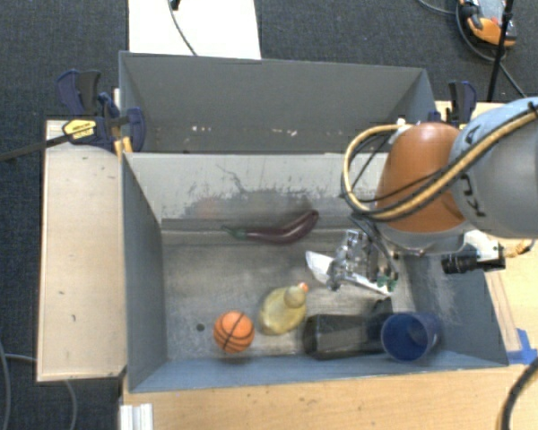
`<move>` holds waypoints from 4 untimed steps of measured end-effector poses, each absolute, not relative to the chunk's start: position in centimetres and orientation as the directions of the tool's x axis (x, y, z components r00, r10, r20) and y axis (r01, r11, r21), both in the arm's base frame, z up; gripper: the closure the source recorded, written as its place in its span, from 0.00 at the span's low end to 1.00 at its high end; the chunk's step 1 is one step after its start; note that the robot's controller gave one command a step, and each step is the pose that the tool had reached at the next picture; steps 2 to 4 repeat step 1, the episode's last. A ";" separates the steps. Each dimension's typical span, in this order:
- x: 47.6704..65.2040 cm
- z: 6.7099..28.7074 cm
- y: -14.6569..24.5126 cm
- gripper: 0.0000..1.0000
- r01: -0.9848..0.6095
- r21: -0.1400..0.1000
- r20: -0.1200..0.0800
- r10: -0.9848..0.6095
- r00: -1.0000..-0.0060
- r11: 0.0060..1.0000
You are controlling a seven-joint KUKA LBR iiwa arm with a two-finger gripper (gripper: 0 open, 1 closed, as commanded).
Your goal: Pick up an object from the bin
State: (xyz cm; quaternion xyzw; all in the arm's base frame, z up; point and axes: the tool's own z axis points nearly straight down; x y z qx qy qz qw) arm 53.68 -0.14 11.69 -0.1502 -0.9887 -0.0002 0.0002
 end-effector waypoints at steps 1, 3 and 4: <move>53.8 12.8 -0.1 1.00 0.296 0.002 -0.006 0.296 -0.955 0.955; 53.8 12.8 -0.1 1.00 0.296 0.002 -0.006 0.296 -0.955 0.955; 53.8 12.8 -0.1 1.00 0.296 0.002 -0.006 0.296 -0.955 0.955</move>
Offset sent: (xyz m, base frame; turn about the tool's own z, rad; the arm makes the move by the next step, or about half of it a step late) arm 0.0001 0.0000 0.0745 0.0000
